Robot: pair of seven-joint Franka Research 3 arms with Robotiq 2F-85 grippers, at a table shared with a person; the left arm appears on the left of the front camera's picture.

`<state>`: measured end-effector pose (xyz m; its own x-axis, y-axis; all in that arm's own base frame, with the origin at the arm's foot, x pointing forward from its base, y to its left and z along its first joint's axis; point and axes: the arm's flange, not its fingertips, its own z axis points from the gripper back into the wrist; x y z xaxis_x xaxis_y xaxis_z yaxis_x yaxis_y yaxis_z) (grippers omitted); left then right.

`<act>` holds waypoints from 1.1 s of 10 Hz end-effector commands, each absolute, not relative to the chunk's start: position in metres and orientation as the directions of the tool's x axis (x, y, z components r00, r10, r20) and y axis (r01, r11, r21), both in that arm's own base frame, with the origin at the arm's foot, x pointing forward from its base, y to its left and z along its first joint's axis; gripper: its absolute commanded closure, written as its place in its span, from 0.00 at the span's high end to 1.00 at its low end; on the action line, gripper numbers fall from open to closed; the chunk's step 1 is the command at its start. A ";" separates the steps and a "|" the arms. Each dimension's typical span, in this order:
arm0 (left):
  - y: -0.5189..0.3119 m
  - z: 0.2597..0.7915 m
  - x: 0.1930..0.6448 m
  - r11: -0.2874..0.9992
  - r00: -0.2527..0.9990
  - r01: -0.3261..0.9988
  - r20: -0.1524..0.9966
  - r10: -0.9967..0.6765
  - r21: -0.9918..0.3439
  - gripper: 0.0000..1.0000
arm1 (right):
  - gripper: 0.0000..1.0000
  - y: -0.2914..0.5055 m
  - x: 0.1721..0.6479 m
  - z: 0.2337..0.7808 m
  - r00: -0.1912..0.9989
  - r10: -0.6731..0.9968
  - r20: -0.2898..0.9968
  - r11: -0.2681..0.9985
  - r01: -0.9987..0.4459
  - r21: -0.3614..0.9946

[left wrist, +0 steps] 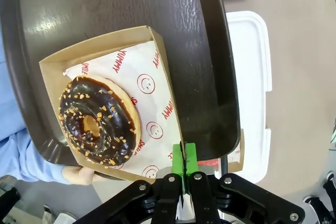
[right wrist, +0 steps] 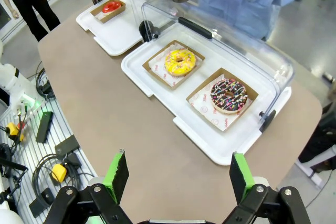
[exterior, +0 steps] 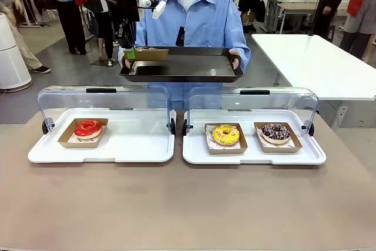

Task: Provide the desired donut to the person.
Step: Place the picked Paper togo box onto the Handle tray extended by the person.

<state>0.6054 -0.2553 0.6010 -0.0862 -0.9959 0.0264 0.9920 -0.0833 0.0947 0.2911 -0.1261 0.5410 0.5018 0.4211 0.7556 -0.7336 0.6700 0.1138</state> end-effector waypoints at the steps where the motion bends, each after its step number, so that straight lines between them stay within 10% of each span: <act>1: -0.256 0.604 0.620 -0.106 -0.109 0.992 0.044 -0.993 0.062 0.01 | 1.00 -0.126 0.293 0.540 0.483 0.414 0.772 0.654 -0.748 0.117; 3: -0.257 0.600 0.624 -0.116 -0.118 0.992 0.035 -0.992 0.052 0.16 | 1.00 -0.126 0.293 0.540 0.483 0.414 0.772 0.654 -0.748 0.117; 4: -0.258 0.598 0.622 -0.115 -0.116 0.992 0.023 -0.993 0.049 0.60 | 1.00 -0.126 0.293 0.540 0.483 0.414 0.772 0.654 -0.748 0.117; 6: -0.257 0.596 0.624 -0.112 -0.113 0.993 0.018 -0.993 0.040 1.00 | 1.00 -0.126 0.293 0.540 0.483 0.414 0.772 0.654 -0.748 0.117; 11: -0.255 0.596 0.620 -0.111 -0.112 0.993 0.022 -0.993 0.033 1.00 | 1.00 -0.126 0.293 0.540 0.483 0.414 0.772 0.654 -0.748 0.117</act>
